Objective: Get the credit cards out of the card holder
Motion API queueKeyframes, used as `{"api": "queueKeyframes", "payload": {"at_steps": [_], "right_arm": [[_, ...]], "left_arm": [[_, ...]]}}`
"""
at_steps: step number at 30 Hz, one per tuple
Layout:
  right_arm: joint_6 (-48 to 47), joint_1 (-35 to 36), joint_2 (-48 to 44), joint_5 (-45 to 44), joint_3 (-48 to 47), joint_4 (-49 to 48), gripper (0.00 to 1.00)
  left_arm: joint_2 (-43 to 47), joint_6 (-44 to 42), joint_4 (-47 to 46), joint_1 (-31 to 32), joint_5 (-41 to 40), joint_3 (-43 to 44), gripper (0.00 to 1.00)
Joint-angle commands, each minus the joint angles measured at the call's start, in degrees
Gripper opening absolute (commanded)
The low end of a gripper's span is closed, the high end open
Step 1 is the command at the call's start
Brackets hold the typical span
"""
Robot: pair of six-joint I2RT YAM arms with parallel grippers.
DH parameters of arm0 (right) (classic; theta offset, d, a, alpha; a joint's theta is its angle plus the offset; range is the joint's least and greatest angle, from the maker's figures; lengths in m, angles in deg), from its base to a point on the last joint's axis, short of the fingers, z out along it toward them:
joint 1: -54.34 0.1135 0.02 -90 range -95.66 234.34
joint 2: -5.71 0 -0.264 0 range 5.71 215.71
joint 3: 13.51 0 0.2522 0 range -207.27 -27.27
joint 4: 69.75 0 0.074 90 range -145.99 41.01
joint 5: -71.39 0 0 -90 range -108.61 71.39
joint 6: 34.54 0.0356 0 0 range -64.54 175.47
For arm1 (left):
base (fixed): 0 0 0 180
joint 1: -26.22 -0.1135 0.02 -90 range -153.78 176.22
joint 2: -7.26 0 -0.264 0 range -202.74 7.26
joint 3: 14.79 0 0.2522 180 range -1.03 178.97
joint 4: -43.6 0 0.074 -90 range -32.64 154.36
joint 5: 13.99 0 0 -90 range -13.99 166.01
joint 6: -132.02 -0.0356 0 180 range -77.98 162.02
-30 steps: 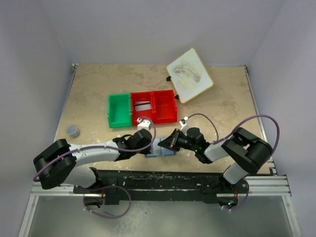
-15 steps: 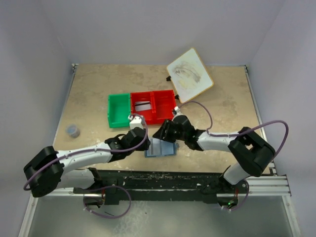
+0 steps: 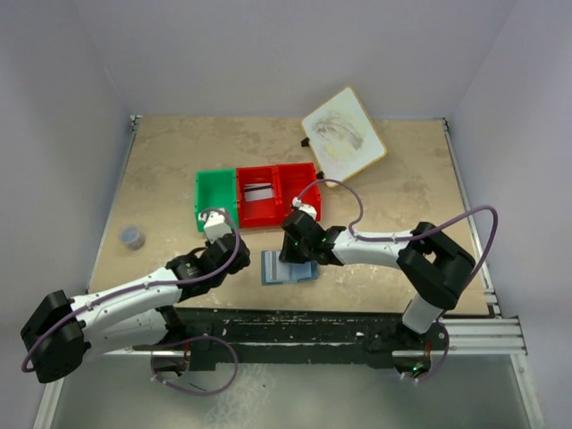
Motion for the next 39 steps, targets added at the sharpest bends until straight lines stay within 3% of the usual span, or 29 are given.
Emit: {"api": "queueKeyframes", "payload": {"at_steps": [1, 7, 15, 39], "right_arm": [[0.79, -0.07, 0.74, -2.15, -1.34, 4.44, 0.16], [2.28, -0.27, 0.79, 1.37, 2.50, 1.16, 0.08], [4.42, -0.51, -2.15, 0.68, 5.17, 0.69, 0.05], [4.92, -1.29, -2.34, -0.09, 5.48, 2.33, 0.03]], "left_arm": [[0.70, 0.85, 0.28, -0.33, -1.45, -0.55, 0.32], [-0.71, 0.15, -2.73, -0.36, 0.74, -0.80, 0.32], [-3.21, -0.39, -5.57, -0.33, 3.36, -0.96, 0.32], [-7.68, -1.97, -11.00, -0.30, 9.20, 0.20, 0.32]]}}
